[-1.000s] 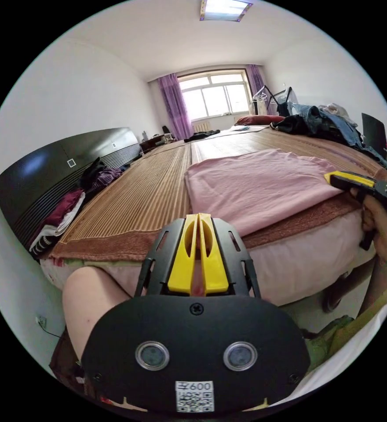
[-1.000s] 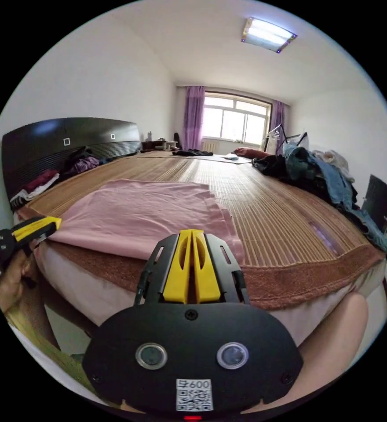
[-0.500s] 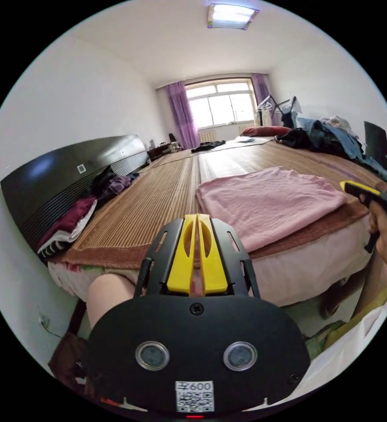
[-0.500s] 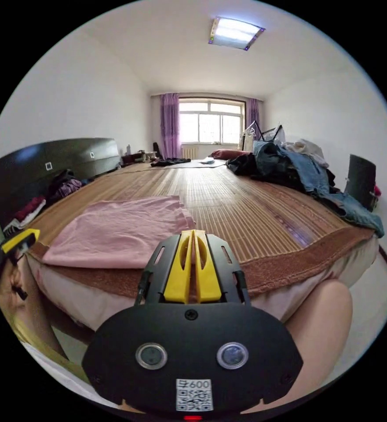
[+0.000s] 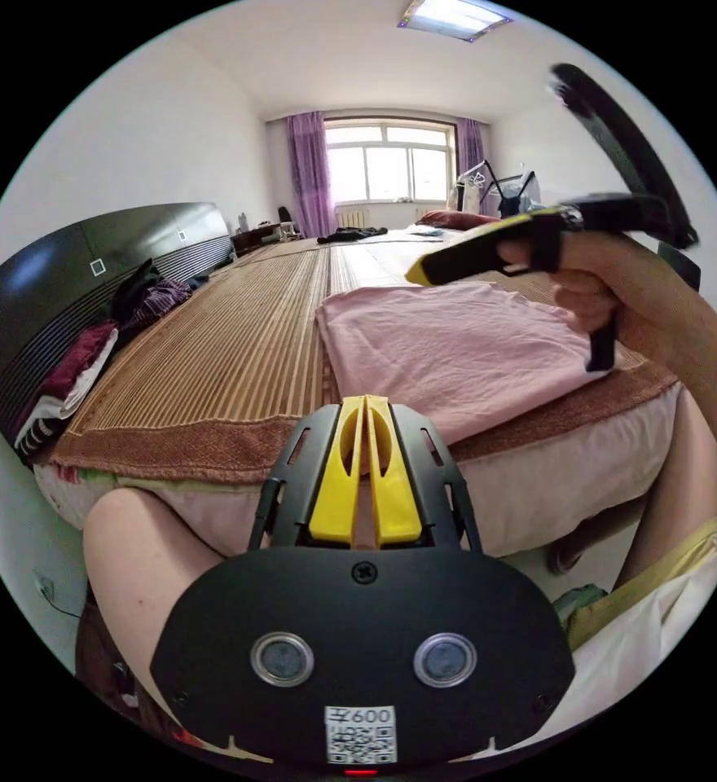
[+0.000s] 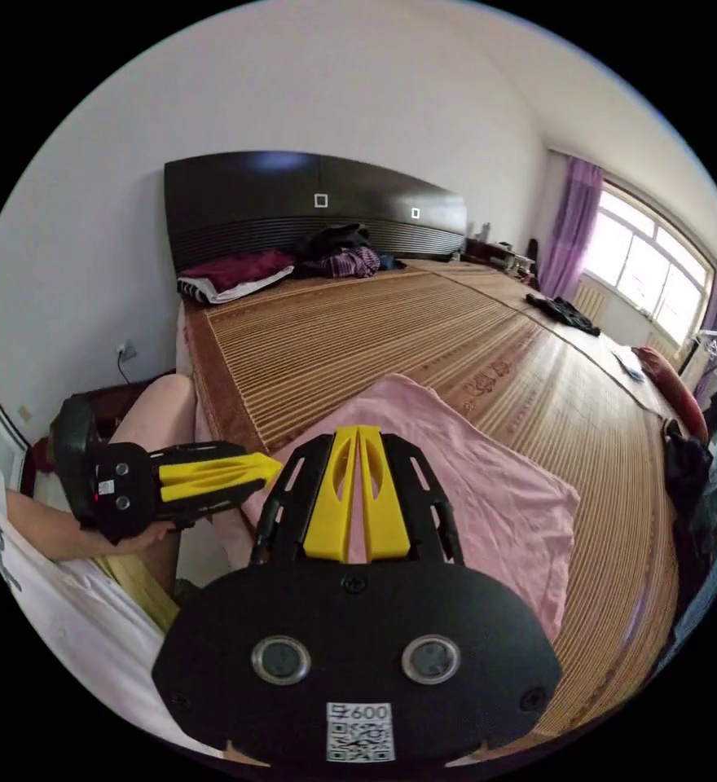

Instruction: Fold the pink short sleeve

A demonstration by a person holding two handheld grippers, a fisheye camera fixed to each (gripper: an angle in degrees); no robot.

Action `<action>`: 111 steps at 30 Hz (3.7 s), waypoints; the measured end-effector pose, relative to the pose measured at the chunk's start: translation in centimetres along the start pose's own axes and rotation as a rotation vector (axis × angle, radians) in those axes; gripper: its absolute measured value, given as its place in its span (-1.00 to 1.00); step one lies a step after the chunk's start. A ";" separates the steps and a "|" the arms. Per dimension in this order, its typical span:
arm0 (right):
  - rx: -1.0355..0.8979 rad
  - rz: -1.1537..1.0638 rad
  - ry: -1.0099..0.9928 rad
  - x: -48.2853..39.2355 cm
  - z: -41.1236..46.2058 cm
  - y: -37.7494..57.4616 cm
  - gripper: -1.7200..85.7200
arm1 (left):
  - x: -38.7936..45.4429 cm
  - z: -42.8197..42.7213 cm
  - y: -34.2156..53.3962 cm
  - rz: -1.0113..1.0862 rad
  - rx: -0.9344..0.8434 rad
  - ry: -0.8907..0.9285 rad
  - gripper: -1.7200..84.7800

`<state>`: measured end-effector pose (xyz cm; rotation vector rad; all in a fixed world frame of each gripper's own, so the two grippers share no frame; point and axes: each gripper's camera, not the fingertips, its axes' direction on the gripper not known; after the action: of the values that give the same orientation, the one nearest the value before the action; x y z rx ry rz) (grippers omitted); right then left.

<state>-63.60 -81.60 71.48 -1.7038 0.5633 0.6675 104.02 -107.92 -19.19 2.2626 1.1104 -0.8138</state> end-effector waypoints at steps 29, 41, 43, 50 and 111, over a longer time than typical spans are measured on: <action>-0.157 0.007 -0.055 6.6 24.8 -3.4 -0.98 | -14.6 -3.9 -1.9 -0.221 -0.015 0.137 -0.80; -0.040 0.014 -0.062 7.3 24.0 -2.1 -0.98 | -26.0 -5.1 -7.8 -0.323 0.091 0.352 -0.74; -0.040 0.010 -0.072 7.4 24.3 -2.0 -0.98 | -27.5 -3.2 -10.2 -0.310 0.021 0.429 -0.72; -0.063 -0.015 -0.062 7.2 26.8 -2.2 -0.98 | -31.0 -2.0 -12.0 -0.338 -0.092 0.514 -0.73; -0.060 -0.130 -0.348 4.9 22.8 -16.5 -0.98 | -44.9 -12.2 -22.4 -0.316 -0.558 0.551 -0.94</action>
<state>-52.03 -55.84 75.65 -1.6157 0.1878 0.8699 67.18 -111.36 16.85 1.8828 1.7159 0.0602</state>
